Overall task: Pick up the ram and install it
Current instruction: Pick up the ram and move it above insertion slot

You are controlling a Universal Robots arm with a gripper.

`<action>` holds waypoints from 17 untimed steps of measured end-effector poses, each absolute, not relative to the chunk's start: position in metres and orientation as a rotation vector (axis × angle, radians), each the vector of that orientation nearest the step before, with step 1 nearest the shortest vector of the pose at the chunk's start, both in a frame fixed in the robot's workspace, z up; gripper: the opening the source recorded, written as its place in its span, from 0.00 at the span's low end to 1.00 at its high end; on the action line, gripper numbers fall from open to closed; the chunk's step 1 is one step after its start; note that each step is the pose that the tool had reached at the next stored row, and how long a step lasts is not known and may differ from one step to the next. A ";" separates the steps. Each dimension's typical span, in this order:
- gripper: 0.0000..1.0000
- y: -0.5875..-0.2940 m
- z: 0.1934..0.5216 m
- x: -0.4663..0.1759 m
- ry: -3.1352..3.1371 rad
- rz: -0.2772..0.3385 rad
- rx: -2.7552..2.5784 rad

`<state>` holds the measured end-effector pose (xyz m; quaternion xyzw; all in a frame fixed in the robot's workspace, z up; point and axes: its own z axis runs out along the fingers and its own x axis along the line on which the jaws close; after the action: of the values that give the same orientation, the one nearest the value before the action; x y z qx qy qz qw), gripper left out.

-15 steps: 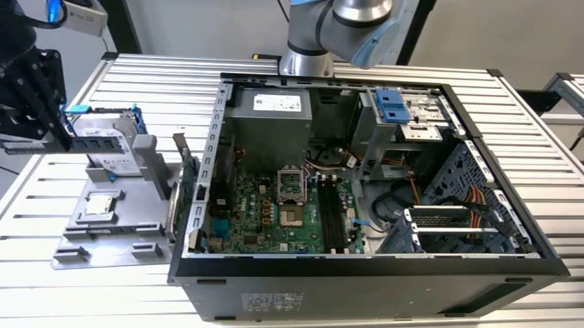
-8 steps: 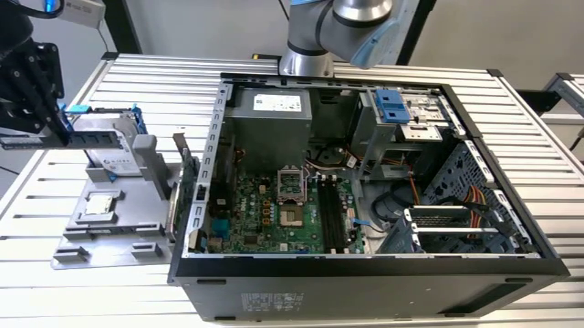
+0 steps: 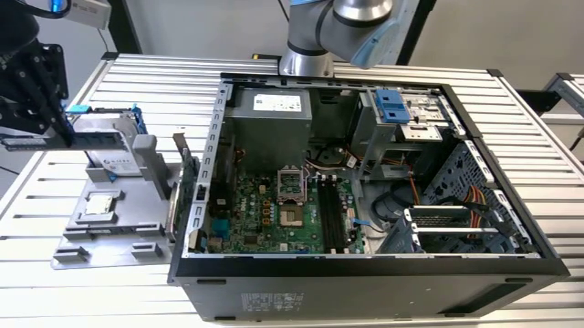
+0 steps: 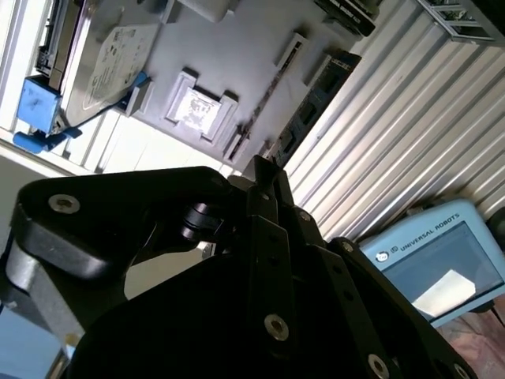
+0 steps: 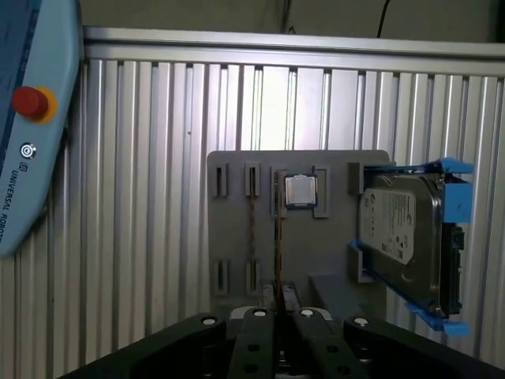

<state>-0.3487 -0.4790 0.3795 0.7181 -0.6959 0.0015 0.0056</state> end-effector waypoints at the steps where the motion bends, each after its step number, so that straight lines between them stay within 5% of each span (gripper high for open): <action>1: 0.00 -0.479 0.379 -0.348 -2.178 0.006 2.247; 17: 0.00 -0.479 0.379 -0.331 -2.175 0.012 2.244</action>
<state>-0.3309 -0.4790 0.3794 0.7181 -0.6959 0.0039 0.0080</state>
